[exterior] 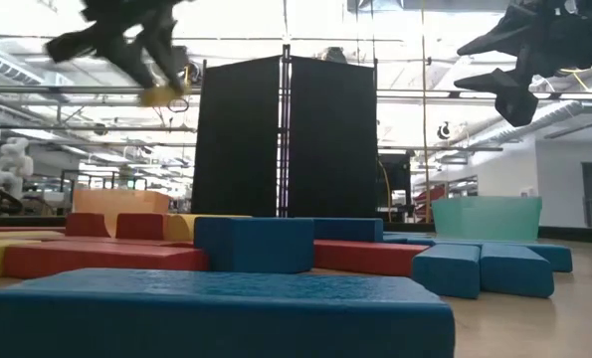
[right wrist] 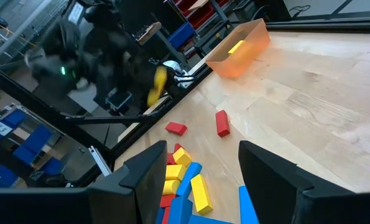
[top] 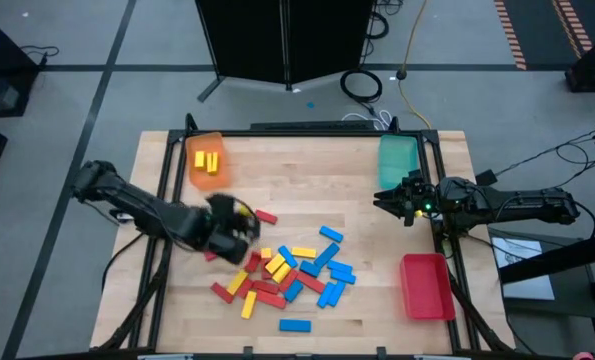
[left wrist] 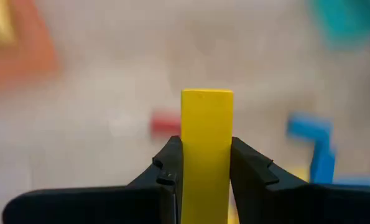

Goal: Sort blocks
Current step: Put the yellow block into the orange bin

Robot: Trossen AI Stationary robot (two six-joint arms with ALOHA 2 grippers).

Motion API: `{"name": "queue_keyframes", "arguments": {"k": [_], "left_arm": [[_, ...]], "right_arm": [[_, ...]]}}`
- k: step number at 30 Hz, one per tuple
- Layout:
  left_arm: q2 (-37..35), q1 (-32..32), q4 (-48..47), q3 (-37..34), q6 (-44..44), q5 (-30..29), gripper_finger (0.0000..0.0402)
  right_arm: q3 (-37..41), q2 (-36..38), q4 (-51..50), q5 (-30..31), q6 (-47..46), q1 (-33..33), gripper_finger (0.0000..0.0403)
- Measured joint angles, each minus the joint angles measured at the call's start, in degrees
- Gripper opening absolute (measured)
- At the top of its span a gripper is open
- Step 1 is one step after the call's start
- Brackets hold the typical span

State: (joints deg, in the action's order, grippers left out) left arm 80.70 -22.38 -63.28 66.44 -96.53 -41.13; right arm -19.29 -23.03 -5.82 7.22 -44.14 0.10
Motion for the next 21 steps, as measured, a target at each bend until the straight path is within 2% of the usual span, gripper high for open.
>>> {"name": "queue_keyframes", "arguments": {"k": [2,4,9,12,16,21], "left_arm": [[-2.37,2.38,-5.36,1.92,0.67,-6.89,0.0079],[-4.43,5.33,-9.78,3.35,2.54,-11.41,0.0079],[-7.72,14.62,-16.33,5.54,10.19,-16.9,0.0079],[-8.45,21.18,-18.77,5.66,13.63,-16.81,0.0078],[-8.56,30.39,-21.13,5.66,18.25,-13.49,0.0079],[-8.27,40.14,-16.39,5.64,30.86,-10.05,0.0078]], "right_arm": [[0.0,0.0,0.0,0.0,0.02,-0.01,0.0194],[0.0,-0.02,0.0,0.02,0.24,0.0,0.0194],[0.0,-0.01,0.0,0.02,0.24,-0.01,0.0194],[0.0,-0.02,0.0,0.02,0.2,0.0,0.0194],[-0.01,-0.02,0.02,0.02,0.17,-0.01,0.0194],[0.0,-0.02,0.09,0.02,0.22,0.0,0.0194]]}}
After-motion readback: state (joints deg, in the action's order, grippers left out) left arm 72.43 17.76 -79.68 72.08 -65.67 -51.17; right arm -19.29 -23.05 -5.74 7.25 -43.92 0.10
